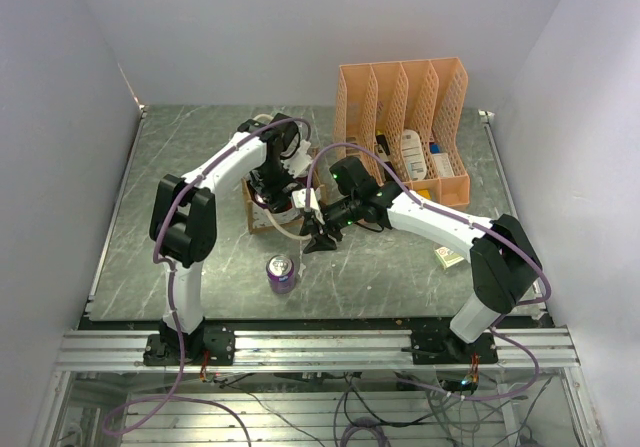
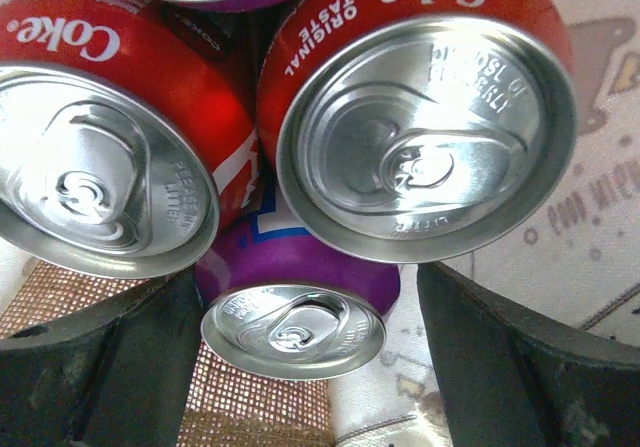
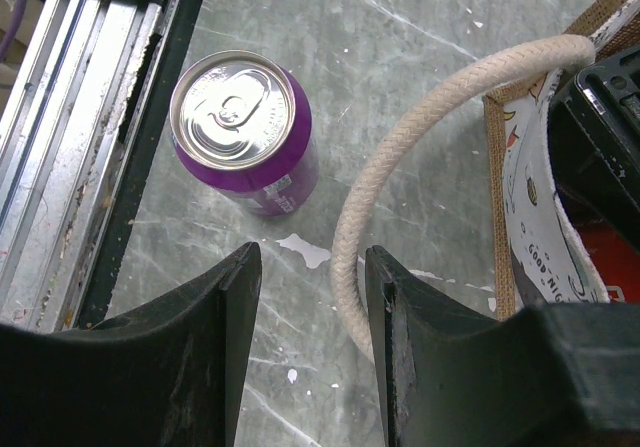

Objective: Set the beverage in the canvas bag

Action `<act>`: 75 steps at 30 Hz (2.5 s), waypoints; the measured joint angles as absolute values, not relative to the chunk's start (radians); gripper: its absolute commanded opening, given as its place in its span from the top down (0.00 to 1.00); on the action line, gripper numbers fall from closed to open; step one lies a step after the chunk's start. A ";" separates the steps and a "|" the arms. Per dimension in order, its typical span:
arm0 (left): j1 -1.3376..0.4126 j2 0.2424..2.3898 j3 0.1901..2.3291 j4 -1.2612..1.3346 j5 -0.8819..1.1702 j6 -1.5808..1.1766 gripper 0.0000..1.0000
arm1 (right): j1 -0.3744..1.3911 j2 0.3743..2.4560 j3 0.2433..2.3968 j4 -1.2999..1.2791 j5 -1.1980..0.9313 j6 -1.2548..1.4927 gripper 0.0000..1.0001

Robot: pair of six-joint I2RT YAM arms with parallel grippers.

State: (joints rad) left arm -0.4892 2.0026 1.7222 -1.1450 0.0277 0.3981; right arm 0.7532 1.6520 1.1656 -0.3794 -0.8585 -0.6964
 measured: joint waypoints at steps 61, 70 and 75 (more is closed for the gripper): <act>-0.214 1.166 1.407 -0.979 0.083 0.311 0.02 | 0.747 1.672 1.174 -0.330 -0.922 -0.555 0.50; -0.198 0.931 1.195 -0.976 0.335 0.479 0.02 | 0.723 1.709 1.199 -0.301 -1.011 -0.455 0.49; -0.198 0.895 1.077 -1.009 0.529 0.655 0.07 | 0.692 1.714 1.199 -0.295 -1.052 -0.424 0.49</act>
State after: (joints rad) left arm -0.1978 0.8951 1.0775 -1.0088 0.5293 0.6552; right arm 0.6922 1.7138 1.1992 -0.2951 -1.0515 -0.4244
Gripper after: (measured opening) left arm 0.983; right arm 0.508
